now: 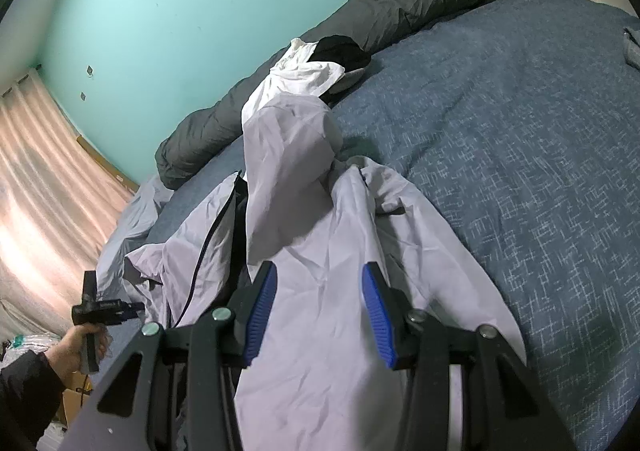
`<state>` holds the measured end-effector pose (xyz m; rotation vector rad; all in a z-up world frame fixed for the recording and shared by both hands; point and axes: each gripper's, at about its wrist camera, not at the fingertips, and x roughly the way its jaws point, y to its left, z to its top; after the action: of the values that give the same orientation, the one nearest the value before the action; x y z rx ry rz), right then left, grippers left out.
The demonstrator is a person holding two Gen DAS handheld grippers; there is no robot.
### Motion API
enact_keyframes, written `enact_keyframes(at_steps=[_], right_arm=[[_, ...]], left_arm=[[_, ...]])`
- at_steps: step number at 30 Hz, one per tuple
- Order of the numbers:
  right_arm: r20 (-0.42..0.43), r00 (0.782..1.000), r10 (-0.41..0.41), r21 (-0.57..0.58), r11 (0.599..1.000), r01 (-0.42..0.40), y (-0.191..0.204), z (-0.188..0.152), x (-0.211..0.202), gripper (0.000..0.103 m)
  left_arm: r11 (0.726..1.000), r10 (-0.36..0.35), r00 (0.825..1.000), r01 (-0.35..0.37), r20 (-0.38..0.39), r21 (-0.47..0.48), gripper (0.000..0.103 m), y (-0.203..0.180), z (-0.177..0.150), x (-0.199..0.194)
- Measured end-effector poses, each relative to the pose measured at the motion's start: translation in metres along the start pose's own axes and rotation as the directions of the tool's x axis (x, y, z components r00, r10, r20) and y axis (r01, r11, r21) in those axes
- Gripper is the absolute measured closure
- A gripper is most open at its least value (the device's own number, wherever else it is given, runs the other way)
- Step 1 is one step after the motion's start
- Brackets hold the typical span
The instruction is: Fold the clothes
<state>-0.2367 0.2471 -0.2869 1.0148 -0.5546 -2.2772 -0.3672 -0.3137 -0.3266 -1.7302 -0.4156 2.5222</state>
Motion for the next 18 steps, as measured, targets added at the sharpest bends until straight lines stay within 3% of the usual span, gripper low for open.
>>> enact_keyframes(at_steps=[2, 4, 6, 13, 18], right_arm=[[-0.001, 1.0, -0.003, 0.001, 1.0, 0.003, -0.001, 0.0, 0.001, 0.058], [-0.005, 1.0, -0.006, 0.001, 1.0, 0.006, -0.001, 0.0, 0.003, 0.058], [-0.009, 1.0, -0.009, -0.002, 1.0, 0.009, -0.001, 0.0, 0.004, 0.058], [-0.015, 1.0, -0.01, -0.017, 1.0, 0.009, 0.0, -0.003, 0.006, 0.058], [-0.017, 1.0, -0.011, -0.016, 1.0, 0.011, -0.001, -0.003, 0.006, 0.058]], left_arm=[[1.0, 0.005, 1.0, -0.005, -0.012, 0.01, 0.052, -0.001, -0.004, 0.006], [1.0, 0.008, 1.0, -0.008, -0.014, 0.03, 0.081, -0.004, -0.006, 0.008], [0.999, 0.011, 1.0, -0.011, 0.004, 0.048, 0.098, -0.007, -0.007, 0.005], [0.989, 0.11, 0.989, -0.119, 0.097, 0.087, 0.1, -0.006, 0.009, -0.03], [0.958, 0.258, 0.947, -0.276, 0.19, 0.073, 0.1, 0.01, 0.035, -0.072]])
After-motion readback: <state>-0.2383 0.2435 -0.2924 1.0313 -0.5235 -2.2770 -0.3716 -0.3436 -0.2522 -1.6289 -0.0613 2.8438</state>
